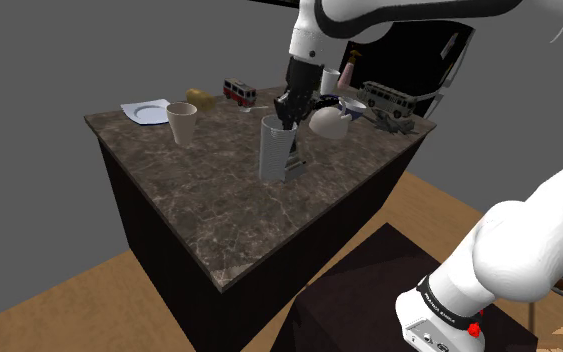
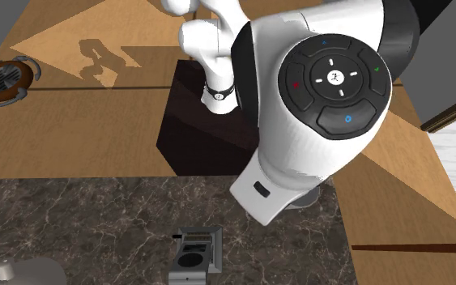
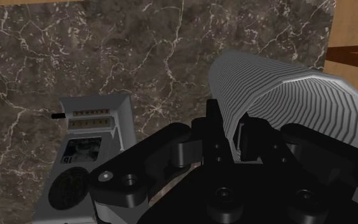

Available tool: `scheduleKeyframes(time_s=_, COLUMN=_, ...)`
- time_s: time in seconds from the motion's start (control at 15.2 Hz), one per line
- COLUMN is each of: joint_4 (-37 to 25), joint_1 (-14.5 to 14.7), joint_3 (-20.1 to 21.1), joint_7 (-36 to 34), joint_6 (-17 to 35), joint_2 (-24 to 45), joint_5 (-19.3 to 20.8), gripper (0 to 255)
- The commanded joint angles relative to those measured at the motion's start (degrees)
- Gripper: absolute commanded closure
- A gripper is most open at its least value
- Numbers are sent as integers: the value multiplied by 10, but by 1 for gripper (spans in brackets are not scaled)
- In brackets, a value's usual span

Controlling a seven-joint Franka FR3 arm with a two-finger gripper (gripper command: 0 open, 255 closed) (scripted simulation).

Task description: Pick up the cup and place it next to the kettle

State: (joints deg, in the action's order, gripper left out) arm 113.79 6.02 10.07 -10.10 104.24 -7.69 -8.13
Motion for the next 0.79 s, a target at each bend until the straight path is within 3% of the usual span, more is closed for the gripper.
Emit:
scheduleKeyframes(time_s=0.0, joint_4=-14, joint_1=0, joint_3=0, joint_7=-2, joint_6=-16, joint_2=-2, joint_5=0, gripper=255)
scheduleKeyframes(time_s=0.73, joint_4=-102, joint_1=-1, joint_3=-2, joint_7=-11, joint_6=-101, joint_2=1, joint_5=3, gripper=255)
